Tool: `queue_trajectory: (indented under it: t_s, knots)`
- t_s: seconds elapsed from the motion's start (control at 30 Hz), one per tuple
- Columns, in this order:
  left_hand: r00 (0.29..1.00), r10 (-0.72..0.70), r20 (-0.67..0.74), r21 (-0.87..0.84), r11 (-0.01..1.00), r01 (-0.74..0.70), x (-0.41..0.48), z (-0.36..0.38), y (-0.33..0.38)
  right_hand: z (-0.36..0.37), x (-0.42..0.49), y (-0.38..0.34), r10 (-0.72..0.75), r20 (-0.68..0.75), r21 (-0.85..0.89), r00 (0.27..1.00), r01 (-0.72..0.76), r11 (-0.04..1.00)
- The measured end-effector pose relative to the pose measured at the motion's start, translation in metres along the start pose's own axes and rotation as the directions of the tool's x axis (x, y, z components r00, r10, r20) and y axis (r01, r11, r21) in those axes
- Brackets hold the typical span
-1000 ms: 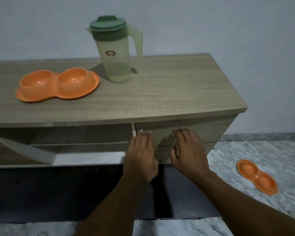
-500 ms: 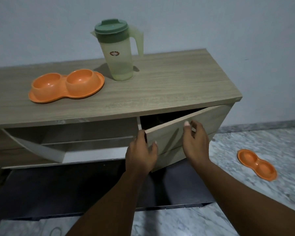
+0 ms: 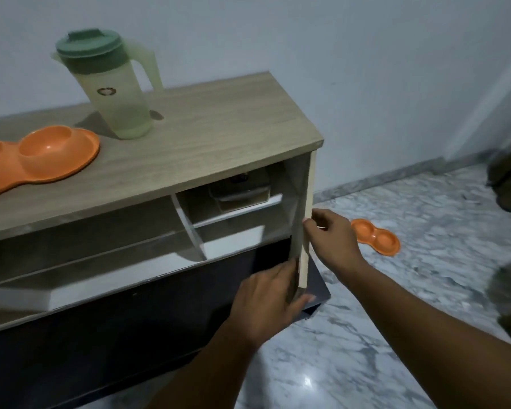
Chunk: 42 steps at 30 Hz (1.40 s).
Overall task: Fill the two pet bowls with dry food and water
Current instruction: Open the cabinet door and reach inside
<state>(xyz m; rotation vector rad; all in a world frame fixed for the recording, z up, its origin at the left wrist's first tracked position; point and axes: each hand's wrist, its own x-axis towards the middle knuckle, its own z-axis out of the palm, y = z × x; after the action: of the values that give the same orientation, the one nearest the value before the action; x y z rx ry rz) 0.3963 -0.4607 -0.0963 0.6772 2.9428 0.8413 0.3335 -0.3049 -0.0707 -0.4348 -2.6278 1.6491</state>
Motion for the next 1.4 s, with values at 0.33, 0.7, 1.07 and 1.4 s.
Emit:
queue_trajectory:
  t_s: [0.33,0.7,1.07,1.4]
  knots:
    - [0.977,0.158,0.145,0.296,0.935,-0.195,0.125,0.057,0.062,-0.141,0.023,0.041,-0.078,-0.011,-0.376,0.997,0.068,0.924]
    - [0.994,0.023,0.107,0.568,0.819,-0.080,0.239,0.089,0.119,-0.176,0.093,0.090,-0.193,-0.080,-0.870,0.978,0.026,0.493]
    - [0.988,-0.095,0.125,0.553,0.833,0.010,0.299,0.098,0.126,-0.196,0.176,0.097,-0.232,0.020,-0.812,0.972,0.152,0.564]
    - [0.990,0.016,-0.138,0.294,0.955,0.025,0.214,0.084,0.061,-0.137,0.131,0.110,-0.570,-0.152,-0.569,0.807,0.401,0.718]
